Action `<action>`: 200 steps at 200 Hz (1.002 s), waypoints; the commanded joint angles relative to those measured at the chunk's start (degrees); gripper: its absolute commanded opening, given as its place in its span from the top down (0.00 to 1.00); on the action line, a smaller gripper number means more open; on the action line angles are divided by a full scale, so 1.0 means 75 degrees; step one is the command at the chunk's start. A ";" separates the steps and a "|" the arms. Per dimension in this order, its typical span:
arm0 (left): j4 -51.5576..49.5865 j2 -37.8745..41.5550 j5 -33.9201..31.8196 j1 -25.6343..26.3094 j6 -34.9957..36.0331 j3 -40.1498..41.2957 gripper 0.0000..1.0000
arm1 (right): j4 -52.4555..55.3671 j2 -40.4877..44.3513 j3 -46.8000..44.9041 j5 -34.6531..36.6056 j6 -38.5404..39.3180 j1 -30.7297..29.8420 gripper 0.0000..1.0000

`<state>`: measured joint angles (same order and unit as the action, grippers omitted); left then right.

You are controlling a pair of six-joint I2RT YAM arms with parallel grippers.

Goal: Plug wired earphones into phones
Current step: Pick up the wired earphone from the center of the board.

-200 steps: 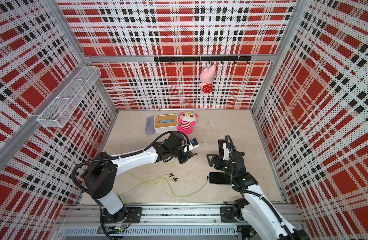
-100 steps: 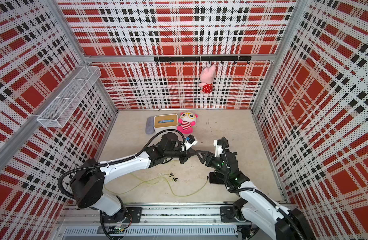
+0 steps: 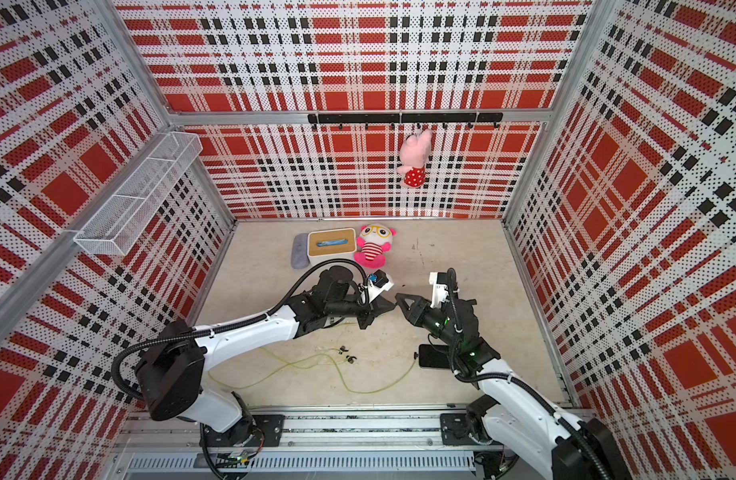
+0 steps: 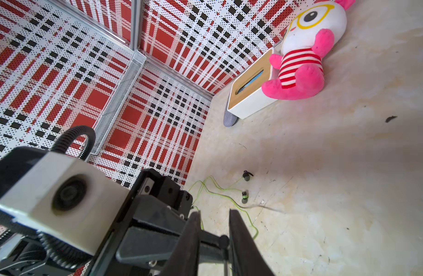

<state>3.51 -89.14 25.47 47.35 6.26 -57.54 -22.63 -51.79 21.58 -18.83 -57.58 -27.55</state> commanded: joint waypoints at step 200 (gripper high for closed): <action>0.0376 0.0678 0.0860 -0.0041 -0.0196 0.0175 0.73 | 0.1551 0.0741 0.0642 0.0334 0.1468 -0.0327 1.00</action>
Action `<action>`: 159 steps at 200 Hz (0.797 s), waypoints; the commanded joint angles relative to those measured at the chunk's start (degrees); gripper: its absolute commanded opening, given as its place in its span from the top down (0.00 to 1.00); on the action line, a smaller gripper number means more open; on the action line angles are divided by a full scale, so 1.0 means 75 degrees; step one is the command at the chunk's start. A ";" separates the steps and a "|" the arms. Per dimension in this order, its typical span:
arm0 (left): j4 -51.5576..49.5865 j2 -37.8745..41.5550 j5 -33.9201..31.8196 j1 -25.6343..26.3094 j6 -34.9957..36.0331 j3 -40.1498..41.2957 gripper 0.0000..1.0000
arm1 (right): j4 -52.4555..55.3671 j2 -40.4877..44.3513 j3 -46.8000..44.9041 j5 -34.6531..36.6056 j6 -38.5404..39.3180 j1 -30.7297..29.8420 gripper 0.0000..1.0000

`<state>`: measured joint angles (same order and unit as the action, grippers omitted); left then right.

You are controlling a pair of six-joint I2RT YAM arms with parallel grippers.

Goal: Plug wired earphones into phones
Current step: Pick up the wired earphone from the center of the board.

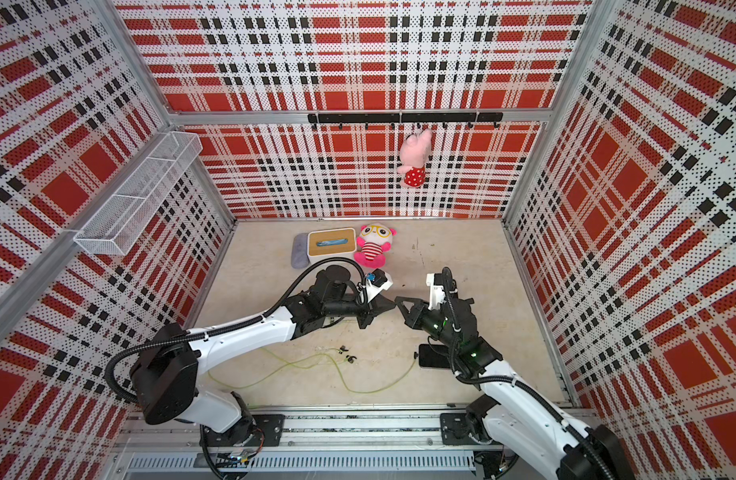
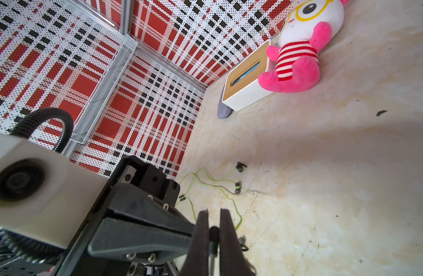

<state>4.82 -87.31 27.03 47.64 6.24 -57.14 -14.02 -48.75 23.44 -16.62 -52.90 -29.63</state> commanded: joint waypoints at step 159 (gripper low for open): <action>0.0423 0.1376 0.2010 0.0011 0.0022 0.0153 0.71 | 0.1858 0.0764 0.1761 -0.2628 0.4299 -0.0055 1.00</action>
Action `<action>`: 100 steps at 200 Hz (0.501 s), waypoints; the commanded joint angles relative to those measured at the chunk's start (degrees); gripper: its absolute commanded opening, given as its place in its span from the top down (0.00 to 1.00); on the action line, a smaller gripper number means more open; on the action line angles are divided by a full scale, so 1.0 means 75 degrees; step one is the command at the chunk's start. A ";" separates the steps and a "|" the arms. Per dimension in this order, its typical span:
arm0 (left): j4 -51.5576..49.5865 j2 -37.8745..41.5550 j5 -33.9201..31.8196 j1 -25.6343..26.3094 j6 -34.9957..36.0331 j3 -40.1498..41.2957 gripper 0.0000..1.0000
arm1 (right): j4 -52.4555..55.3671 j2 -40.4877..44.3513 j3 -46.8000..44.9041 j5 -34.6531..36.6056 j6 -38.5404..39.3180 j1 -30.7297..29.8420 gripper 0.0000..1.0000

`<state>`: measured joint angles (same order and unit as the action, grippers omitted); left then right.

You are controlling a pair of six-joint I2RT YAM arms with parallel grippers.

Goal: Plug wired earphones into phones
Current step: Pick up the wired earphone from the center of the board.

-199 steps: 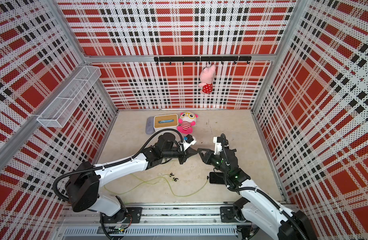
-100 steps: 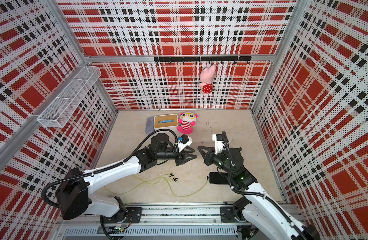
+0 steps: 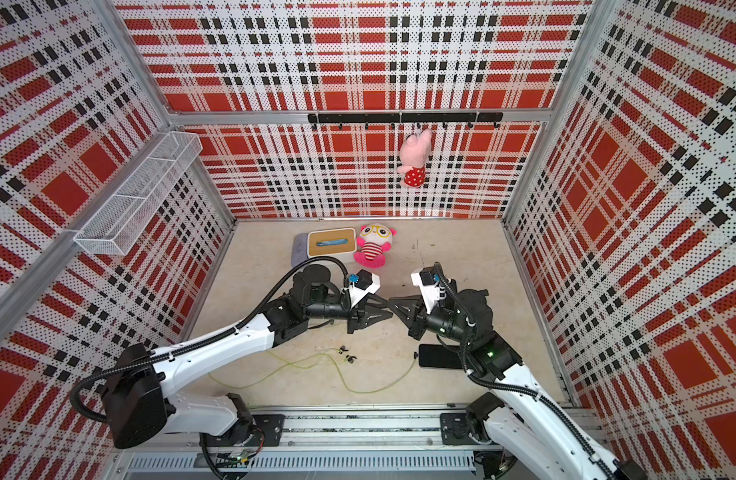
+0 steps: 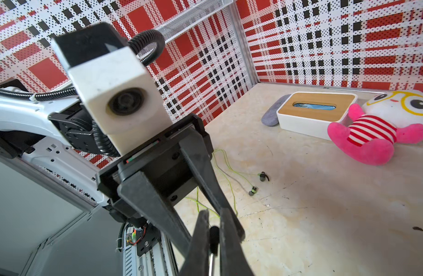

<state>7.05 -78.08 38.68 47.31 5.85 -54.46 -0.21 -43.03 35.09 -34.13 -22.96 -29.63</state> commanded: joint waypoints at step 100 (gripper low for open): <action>0.0467 0.0157 0.1146 0.0078 -0.0230 -0.0191 1.00 | 0.0133 -0.0098 0.0369 -0.0841 0.0595 -0.0048 0.84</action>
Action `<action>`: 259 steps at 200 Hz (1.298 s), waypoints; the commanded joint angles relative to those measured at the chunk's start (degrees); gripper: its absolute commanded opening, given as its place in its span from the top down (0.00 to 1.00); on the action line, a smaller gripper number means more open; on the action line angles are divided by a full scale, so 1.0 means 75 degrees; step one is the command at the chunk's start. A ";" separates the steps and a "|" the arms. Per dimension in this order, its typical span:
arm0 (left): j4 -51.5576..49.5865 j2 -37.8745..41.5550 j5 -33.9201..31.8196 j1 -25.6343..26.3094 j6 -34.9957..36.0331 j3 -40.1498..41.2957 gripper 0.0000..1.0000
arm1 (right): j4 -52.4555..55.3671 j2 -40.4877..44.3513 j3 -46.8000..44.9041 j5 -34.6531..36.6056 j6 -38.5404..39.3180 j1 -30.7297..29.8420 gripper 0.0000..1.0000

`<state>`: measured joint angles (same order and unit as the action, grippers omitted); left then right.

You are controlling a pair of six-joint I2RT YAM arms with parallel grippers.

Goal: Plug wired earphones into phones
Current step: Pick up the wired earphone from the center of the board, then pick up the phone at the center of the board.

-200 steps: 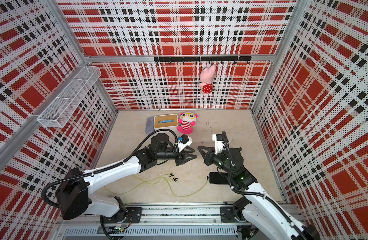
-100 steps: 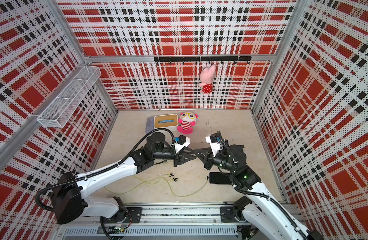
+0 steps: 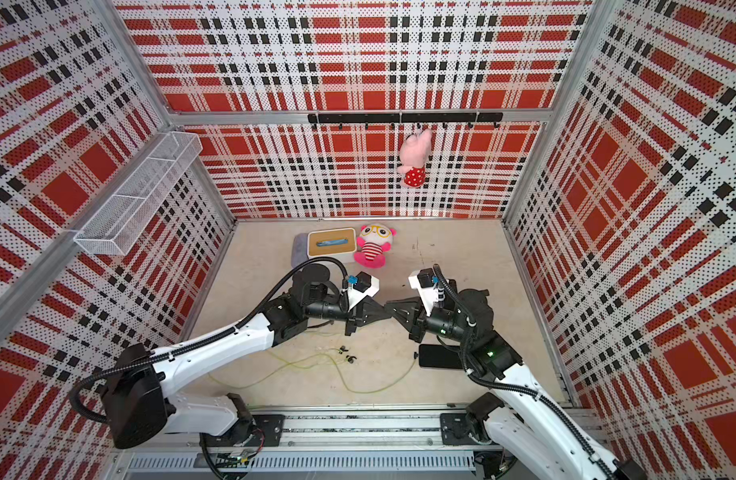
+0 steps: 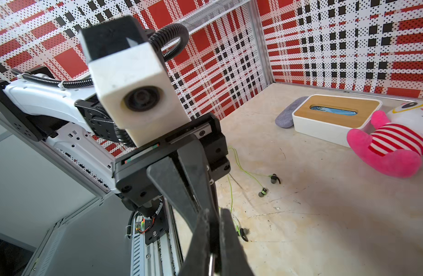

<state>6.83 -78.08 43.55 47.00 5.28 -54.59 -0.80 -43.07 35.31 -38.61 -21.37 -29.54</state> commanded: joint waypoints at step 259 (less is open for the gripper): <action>0.1351 -0.0686 -0.3604 0.0245 -0.1626 0.1518 1.00 | 0.1007 -0.5795 0.0659 0.5552 -0.2924 0.3428 0.00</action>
<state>14.24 -83.59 16.10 48.42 -6.39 -43.46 9.47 -85.25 38.74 1.98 -44.73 -4.54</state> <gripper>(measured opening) 0.050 0.999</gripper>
